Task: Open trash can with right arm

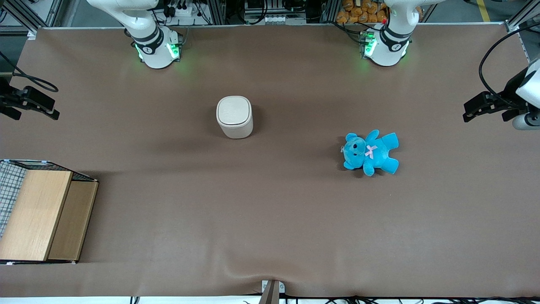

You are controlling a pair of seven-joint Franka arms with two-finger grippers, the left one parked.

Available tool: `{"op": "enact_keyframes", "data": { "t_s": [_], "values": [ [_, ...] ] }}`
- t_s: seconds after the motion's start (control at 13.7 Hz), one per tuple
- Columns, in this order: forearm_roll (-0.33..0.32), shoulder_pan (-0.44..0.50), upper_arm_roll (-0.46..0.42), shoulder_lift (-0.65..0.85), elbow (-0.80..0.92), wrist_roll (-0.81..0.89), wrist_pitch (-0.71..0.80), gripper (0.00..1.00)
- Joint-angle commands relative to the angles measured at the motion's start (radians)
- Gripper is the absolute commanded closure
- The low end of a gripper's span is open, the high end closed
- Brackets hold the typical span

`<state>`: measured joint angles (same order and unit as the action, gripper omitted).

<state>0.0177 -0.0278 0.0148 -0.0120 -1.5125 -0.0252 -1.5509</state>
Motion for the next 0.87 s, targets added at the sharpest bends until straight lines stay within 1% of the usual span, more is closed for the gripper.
{"op": "enact_keyframes", "data": {
  "t_s": [0.0,0.51,0.66,0.8],
  "values": [
    [-0.010,-0.023,-0.024,-0.011,0.015,0.013,0.012,0.00],
    [-0.015,-0.017,-0.021,-0.032,0.012,0.010,0.014,0.00],
    [-0.015,-0.017,-0.022,-0.026,-0.034,0.005,0.018,0.00],
    [-0.015,-0.011,-0.024,-0.025,-0.044,-0.004,0.057,0.00]
  ]
}}
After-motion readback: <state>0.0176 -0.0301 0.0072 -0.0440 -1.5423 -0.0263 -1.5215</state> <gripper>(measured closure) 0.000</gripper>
